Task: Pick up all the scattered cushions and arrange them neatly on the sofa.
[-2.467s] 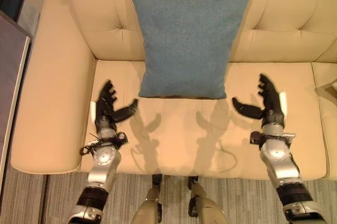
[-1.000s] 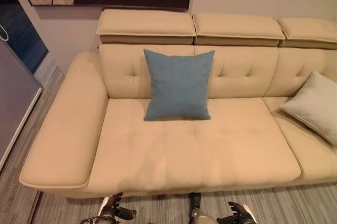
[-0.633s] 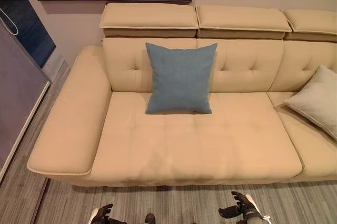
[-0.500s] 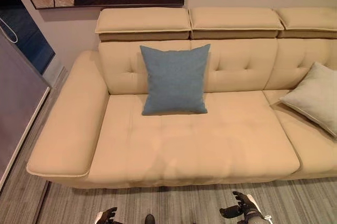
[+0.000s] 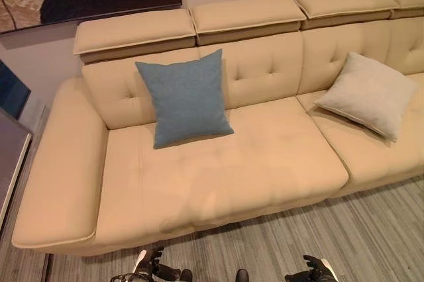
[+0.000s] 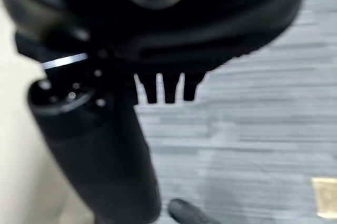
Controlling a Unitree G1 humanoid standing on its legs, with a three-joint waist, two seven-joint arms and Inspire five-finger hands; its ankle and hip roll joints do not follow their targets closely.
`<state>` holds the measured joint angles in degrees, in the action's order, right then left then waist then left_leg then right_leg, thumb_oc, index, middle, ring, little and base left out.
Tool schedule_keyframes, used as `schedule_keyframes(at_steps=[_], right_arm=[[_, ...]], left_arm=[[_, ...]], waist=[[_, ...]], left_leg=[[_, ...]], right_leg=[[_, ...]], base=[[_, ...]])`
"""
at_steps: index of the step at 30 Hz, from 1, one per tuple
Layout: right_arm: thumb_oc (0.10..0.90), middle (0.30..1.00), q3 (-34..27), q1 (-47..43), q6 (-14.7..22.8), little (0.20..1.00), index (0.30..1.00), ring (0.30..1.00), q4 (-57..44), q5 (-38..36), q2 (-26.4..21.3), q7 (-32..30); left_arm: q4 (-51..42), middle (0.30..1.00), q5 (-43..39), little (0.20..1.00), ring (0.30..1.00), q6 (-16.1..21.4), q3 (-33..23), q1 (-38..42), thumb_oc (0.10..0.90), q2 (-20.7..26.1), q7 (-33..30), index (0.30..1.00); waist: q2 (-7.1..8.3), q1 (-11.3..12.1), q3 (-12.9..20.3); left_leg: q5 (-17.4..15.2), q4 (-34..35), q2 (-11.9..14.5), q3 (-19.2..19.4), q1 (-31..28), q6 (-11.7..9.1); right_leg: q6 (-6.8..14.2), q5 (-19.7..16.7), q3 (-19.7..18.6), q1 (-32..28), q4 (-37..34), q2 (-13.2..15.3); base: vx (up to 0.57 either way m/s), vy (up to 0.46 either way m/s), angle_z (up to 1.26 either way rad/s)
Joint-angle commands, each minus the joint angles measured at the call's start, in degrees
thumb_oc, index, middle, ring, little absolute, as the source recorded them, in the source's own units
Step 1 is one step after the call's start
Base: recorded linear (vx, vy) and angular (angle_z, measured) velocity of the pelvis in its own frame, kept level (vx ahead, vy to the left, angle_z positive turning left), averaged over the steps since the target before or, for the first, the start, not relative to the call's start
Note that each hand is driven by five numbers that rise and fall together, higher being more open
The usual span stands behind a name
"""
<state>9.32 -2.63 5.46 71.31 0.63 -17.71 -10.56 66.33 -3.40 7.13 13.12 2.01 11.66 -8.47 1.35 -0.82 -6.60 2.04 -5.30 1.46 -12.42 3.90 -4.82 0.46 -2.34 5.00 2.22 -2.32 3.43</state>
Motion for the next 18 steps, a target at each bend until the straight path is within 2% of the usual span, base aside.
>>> schedule_keyframes(at_steps=[1, 4, 5, 6, 7, 9, 12, 15, 18], right_arm=[[0.8, 0.9, -0.73, -1.25, 0.77, 0.9, 0.9, 0.9, -1.69, -1.81, -1.52, -2.29], [0.8, 0.9, -0.75, -2.33, 0.31, 0.9, 0.9, 0.9, -2.26, -2.29, -1.03, -2.83], [0.8, 0.9, -0.31, -3.54, -0.13, 0.9, 0.9, 0.9, -2.65, -2.3, -0.23, -3.04], [0.8, 0.9, 0.05, -3.63, 0.08, 0.9, 0.9, 0.9, -2.81, -1.55, 0.21, -3.24], [0.8, 0.9, 0.04, -3.61, 0.07, 0.9, 0.9, 0.9, -2.83, -1.55, 0.21, -3.24], [0.8, 0.9, 0.09, -2.7, 0.15, 0.9, 0.9, 0.9, -2.15, -0.91, 0.37, -2.99], [0.8, 0.9, -0.62, -1.87, 0.06, 0.9, 0.9, 0.9, -0.97, -0.97, 0.21, -2.8], [0.8, 0.9, -1.35, -1.17, -0.14, 0.9, 0.9, 0.9, -0.36, -1.58, 0.16, -2.91], [0.8, 0.9, -1.55, -1.15, -0.2, 0.9, 0.9, 0.9, -0.64, -2.25, -0.06, -3.26]], left_arm=[[-1.56, 0.9, -1.1, 0.9, 0.9, 1.82, -0.65, 2.52, 0.8, 1.24, -0.98, 0.9], [-1.72, 0.9, -0.29, 0.9, 0.9, 1.97, 0.47, 4.1, 0.8, 1.62, -1.52, 0.9], [-1.24, 0.9, 0.89, 0.9, 0.9, 1.96, 0.18, 4.82, 0.8, 2.74, -1.67, 0.9], [-0.89, 0.9, 1.4, 0.9, 0.9, 1.82, -0.4, 4.9, 0.8, 3.77, -1.66, 0.9], [-0.89, 0.9, 1.4, 0.9, 0.9, 1.82, -0.39, 4.9, 0.8, 3.77, -1.66, 0.9], [-0.1, 0.9, 2.07, 0.9, 0.9, 1.43, -1.36, 3.97, 0.8, 4.21, -1.07, 0.9], [0.28, 0.9, 2.17, 0.9, 0.9, 1.3, -1.93, 3.18, 0.8, 4.26, -0.81, 0.9], [0.18, 0.9, 1.9, 0.9, 0.9, 1.19, -2.62, 2.01, 0.8, 3.8, -0.57, 0.9], [0.04, 0.9, 2.08, 0.9, 0.9, 1.12, -2.51, 1.8, 0.8, 3.19, -0.47, 0.9]], waist=[[1.35, 0.34, -0.48], [1.59, -0.44, -1.72], [2.0, -0.12, -2.79], [1.88, 1.3, -3.35], [1.83, 1.38, -3.48], [1.58, 2.6, -3.14], [1.48, 3.28, -2.56], [1.76, 5.38, -1.15], [1.21, 5.27, -0.86]], left_leg=[[-8.99, -1.64, -5.2, -0.86, -0.21, 2.65], [-8.62, -0.09, -6.01, 0.85, 0.69, 3.52], [-8.01, 0.29, -5.75, 4.43, 2.07, 4.25], [-7.48, 0.51, -4.57, 7.74, 2.66, 4.4], [-7.58, 0.51, -4.5, 7.78, 2.47, 4.39], [-6.21, 2.02, -3.2, 11.6, 2.21, 4.61], [-5.55, 2.6, -2.81, 13.79, 1.47, 5.09], [-4.96, 2.64, -2.2, 18.7, 1.83, 4.84], [-5.49, 2.41, -1.44, 19.8, 0.26, 4.54]], right_leg=[[6.21, -0.94, -1.25, 4.15, 1.29, 1.36], [7.96, -4.46, -2.98, 8.63, 0.83, 2.56], [9.35, -5.91, -2.51, 11.27, 0.33, 3.28], [9.1, -4.88, 3.22, 11.62, 1.39, 4.47], [9.09, -4.81, 3.19, 11.48, 1.44, 4.39], [7.96, -1.76, 12.07, 9.18, 5.24, 5.99], [7.57, 0.57, 13.54, 6.29, 7.64, 5.72], [7.47, 2.9, 16.39, 1.73, 7.2, 5.24], [7.06, 3.52, 15.02, 1.02, 5.9, 4.3]], base=[[-0.11, 0.196, -0.73], [-0.25, 0.243, -0.6], [-0.41, 0.25, -2.12], [-0.32, 0.169, -2.65], [-0.21, 0.073, -2.27], [-0.16, 0.075, -0.96], [-0.09, 0.032, -0.97], [-0.11, -0.03, -0.61], [0.04, -0.116, -0.98]])
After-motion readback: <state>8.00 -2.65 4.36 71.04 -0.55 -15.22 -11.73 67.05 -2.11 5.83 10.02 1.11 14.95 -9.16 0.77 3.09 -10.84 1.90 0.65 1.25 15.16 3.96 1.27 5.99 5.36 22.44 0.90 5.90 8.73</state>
